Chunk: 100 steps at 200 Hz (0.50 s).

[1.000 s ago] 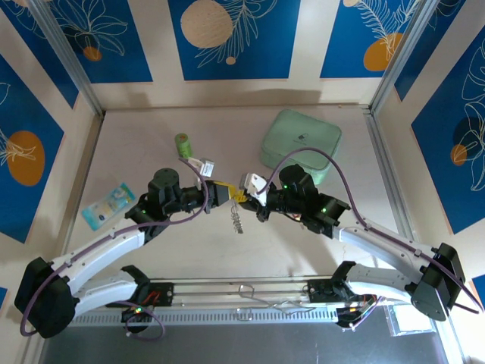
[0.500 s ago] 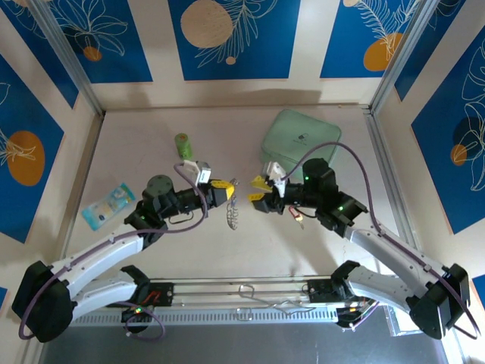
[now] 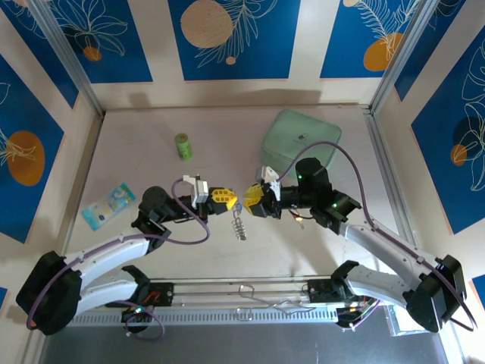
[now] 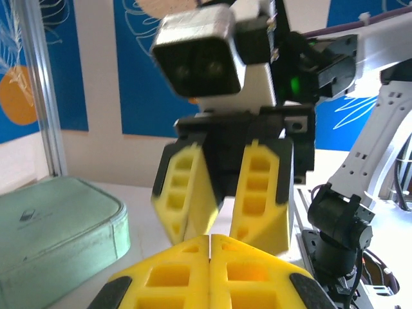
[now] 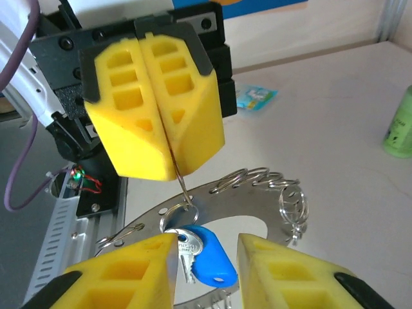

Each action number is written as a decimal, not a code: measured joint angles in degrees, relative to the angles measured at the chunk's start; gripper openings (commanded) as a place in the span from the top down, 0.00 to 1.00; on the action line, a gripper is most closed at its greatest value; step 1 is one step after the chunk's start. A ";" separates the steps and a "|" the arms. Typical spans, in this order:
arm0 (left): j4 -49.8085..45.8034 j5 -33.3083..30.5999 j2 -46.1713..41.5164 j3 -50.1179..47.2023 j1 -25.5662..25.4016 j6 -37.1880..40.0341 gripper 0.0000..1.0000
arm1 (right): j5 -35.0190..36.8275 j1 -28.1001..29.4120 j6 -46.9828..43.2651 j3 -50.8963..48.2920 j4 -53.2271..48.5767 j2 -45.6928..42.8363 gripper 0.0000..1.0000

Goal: Put the keys on the keyring

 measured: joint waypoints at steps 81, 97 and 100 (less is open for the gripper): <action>3.69 2.23 1.07 -0.37 -0.07 -0.02 1.00 | -2.14 0.13 0.11 0.00 1.49 0.33 0.72; 3.69 2.43 1.07 -0.37 -0.07 -0.04 1.00 | -3.06 0.46 0.28 0.00 2.36 0.35 0.73; 3.69 2.43 1.07 -0.37 -0.07 -0.02 1.00 | -3.21 0.50 0.28 0.00 2.54 0.35 0.73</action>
